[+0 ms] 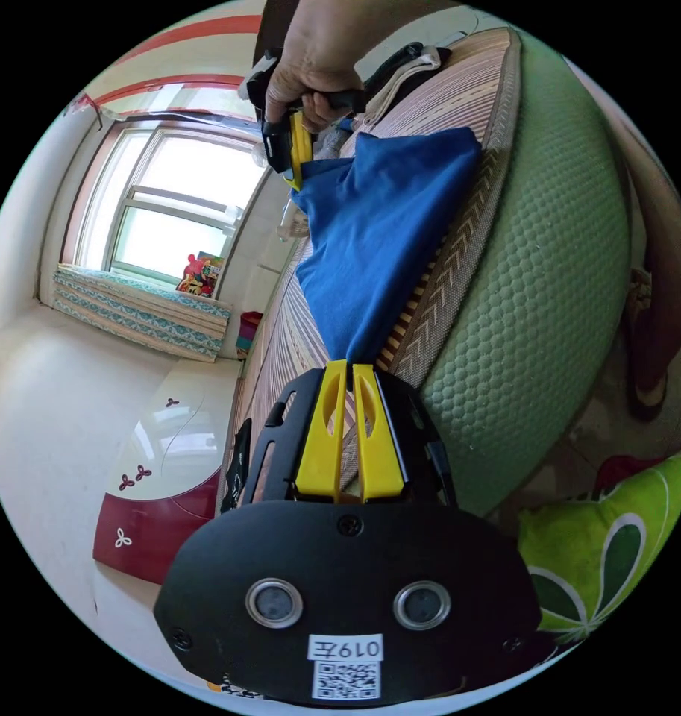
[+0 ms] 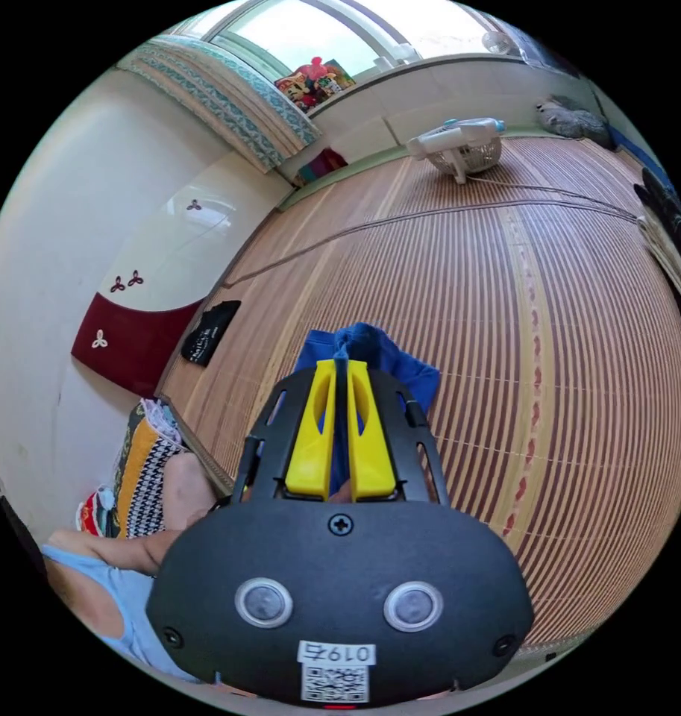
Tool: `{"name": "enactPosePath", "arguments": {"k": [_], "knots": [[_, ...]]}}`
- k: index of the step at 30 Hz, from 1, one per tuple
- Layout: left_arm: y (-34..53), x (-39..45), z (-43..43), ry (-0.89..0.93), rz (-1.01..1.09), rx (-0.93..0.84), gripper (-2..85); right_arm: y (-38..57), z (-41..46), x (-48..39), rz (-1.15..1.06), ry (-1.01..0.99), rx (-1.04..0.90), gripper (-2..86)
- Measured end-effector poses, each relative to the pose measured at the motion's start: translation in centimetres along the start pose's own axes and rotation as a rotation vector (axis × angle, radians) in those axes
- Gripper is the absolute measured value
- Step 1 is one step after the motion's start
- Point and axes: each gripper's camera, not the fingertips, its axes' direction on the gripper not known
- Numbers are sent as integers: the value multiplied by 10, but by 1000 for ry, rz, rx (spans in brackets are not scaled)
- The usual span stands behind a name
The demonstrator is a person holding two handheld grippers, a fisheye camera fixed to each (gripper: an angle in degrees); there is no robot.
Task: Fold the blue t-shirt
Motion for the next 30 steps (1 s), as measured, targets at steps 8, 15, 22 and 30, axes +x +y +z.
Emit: {"name": "enactPosePath", "arguments": {"k": [8,15,22,30], "knots": [[2,0,8,8,-5,1,10,12,12,11,72,160,10,-4],[3,4,13,-15,11,5,10,5,27,-10,-8,182,-43,-4],[5,6,21,-21,8,4,12,-4,42,-50,-117,243,-114,-4],[7,8,29,-30,14,2,13,-13,55,-59,-145,204,-166,-5]]}}
